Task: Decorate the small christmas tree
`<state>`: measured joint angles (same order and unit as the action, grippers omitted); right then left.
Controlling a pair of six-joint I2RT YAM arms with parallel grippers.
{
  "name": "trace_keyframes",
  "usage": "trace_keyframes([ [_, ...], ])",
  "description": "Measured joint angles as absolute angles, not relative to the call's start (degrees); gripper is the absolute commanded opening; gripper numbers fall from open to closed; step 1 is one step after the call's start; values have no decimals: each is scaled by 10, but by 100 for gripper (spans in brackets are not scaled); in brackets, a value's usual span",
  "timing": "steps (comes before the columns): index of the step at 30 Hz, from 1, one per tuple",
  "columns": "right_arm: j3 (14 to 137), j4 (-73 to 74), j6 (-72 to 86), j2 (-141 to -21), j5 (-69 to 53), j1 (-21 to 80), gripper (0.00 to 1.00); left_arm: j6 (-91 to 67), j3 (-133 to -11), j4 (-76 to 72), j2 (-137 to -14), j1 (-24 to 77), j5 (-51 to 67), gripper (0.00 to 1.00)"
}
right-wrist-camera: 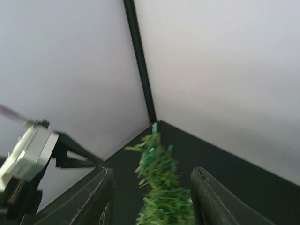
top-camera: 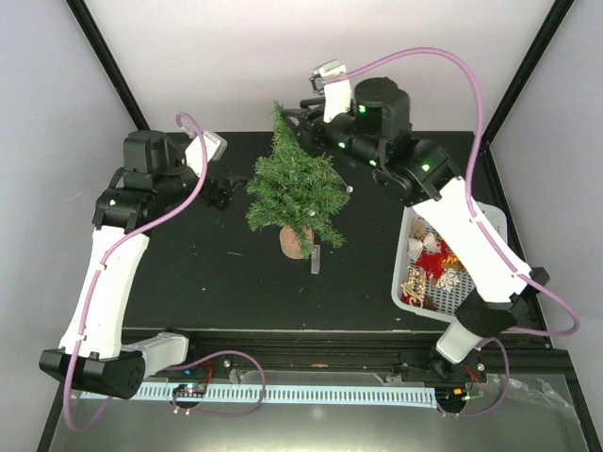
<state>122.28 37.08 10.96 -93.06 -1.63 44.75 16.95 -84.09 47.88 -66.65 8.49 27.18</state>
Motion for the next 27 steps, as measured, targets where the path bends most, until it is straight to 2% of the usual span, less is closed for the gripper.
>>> trace_keyframes([
  [10,1241,443,135,-1013,14,486,47,121,-841,466,-668,51,263,99],
  [18,1250,453,144,-1029,61,486,45,107,-823,453,-665,38,285,99],
  [20,1256,456,142,-1033,72,486,41,105,-815,452,-663,37,288,99],
  [24,1266,454,126,-1046,87,486,20,103,-807,449,-659,36,298,99],
  [27,1264,446,106,-1052,93,486,13,103,-800,444,-651,33,303,99],
])
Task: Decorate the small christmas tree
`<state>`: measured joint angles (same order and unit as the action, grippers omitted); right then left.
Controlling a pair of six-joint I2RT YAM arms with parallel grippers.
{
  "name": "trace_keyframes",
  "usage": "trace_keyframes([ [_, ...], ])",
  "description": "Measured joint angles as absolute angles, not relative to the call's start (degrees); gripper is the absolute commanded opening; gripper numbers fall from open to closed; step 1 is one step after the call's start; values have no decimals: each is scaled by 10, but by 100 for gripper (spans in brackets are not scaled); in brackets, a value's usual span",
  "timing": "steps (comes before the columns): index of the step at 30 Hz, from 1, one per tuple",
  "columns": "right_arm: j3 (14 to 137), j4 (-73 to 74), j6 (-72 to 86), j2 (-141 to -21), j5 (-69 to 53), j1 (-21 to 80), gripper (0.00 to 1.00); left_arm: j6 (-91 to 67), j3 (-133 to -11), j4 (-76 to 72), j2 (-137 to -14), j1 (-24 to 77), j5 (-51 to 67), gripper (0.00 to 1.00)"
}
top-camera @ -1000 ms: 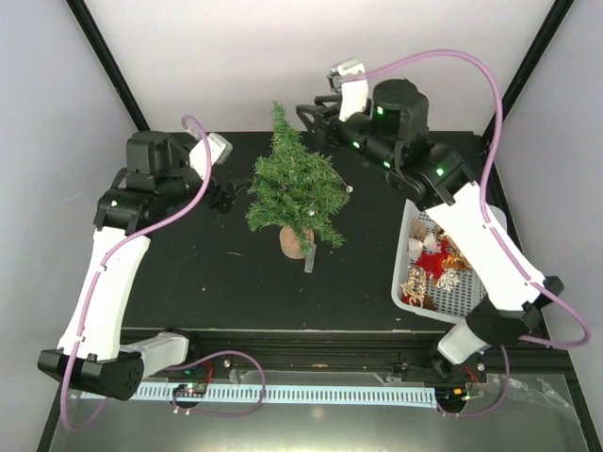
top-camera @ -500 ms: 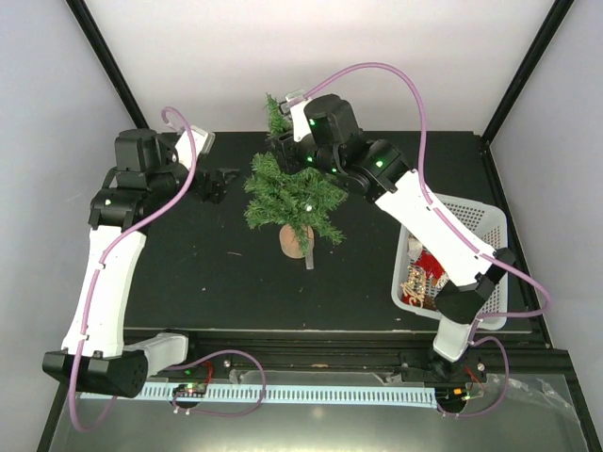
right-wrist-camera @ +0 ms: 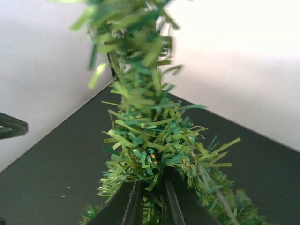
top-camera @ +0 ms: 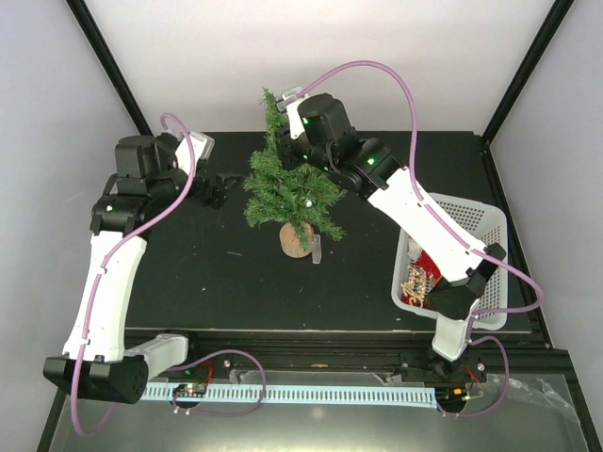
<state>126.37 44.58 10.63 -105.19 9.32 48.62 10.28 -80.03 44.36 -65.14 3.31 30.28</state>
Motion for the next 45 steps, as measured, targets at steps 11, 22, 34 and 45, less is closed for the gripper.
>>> trace_keyframes([
  [11,1112,339,-30,-969,88,481,12,110,-787,431,-639,26,309,99],
  [22,1028,297,-92,-910,79,459,50,117,-830,392,-816,26,288,89],
  [34,953,257,-60,-825,85,459,52,91,-831,376,-875,31,370,66],
  [45,969,279,-30,-863,109,458,52,101,-746,391,-818,94,413,58],
])
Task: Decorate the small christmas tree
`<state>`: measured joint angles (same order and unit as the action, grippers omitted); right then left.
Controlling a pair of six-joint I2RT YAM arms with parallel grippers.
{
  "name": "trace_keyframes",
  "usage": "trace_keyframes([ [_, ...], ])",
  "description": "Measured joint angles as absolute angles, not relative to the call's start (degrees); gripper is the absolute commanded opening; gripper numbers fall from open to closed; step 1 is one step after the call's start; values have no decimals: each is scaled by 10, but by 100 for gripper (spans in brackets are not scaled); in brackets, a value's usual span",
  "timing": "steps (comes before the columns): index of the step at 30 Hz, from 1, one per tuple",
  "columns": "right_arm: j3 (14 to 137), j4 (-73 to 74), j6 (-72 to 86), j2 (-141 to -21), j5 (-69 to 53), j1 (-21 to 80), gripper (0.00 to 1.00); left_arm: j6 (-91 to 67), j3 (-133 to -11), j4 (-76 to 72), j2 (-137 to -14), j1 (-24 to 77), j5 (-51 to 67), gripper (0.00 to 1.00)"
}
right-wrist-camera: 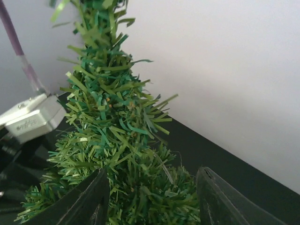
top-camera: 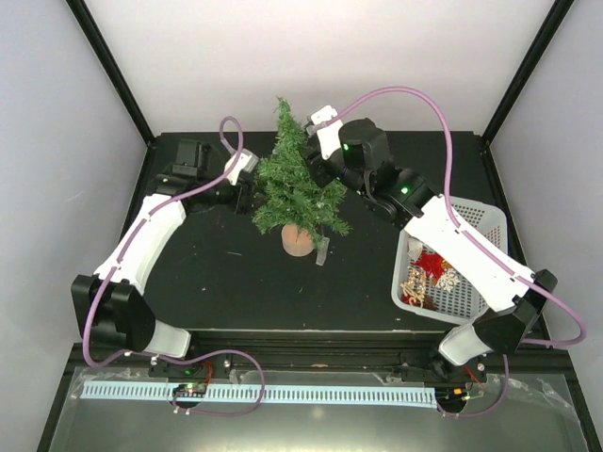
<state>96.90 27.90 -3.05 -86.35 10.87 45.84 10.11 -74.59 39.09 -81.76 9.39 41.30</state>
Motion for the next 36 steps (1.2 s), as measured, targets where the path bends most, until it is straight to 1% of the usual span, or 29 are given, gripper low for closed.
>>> trace_keyframes([
  [7,977,298,-7,-876,128,456,52,120,-698,418,-788,123,416,56],
  [11,971,295,9,-874,135,447,52,125,-683,427,-761,132,426,54],
  [16,953,296,25,-869,138,445,52,131,-676,432,-743,145,444,54],
  [24,934,289,39,-869,136,430,52,138,-669,432,-727,211,479,54],
  [29,934,270,40,-875,132,410,52,147,-667,431,-720,246,493,48],
  [33,928,247,51,-876,111,372,52,155,-650,416,-668,249,479,47],
  [36,930,237,57,-882,91,336,52,157,-637,400,-612,249,459,50],
])
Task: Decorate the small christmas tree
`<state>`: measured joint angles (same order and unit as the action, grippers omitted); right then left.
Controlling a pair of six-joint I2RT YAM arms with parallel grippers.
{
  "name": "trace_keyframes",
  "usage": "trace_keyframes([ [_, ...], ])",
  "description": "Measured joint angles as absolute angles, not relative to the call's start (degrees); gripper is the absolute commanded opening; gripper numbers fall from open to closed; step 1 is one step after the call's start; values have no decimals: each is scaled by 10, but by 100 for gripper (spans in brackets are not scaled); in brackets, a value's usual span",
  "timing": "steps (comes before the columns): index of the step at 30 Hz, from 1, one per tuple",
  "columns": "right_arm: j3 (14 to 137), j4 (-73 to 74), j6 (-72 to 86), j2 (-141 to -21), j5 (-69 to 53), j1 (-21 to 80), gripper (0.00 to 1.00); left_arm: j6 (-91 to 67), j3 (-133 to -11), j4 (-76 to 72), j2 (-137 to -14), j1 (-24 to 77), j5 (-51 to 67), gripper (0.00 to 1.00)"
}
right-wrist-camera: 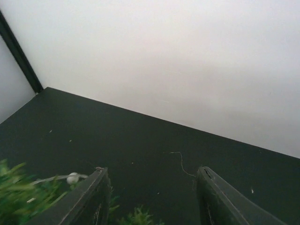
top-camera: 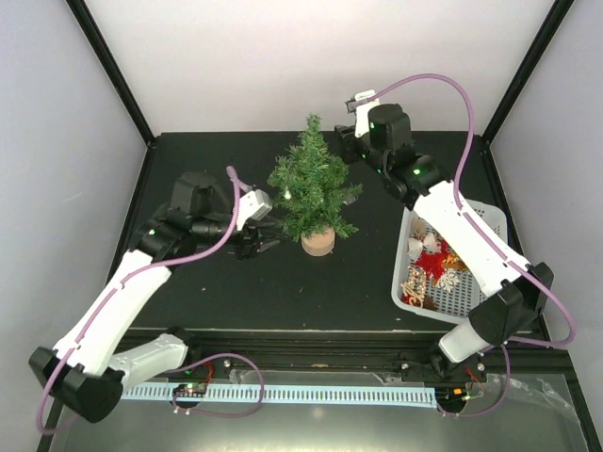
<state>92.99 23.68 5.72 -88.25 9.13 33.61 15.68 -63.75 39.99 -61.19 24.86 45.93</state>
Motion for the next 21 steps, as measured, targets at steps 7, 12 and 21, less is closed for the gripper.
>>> trace_keyframes([
  [7,937,233,63,-903,63,321,51,170,-636,368,-559,249,390,64],
  [12,907,217,68,-891,51,322,51,187,-645,359,-573,247,286,73],
  [21,834,218,80,-838,49,322,51,196,-758,368,-671,184,301,50],
])
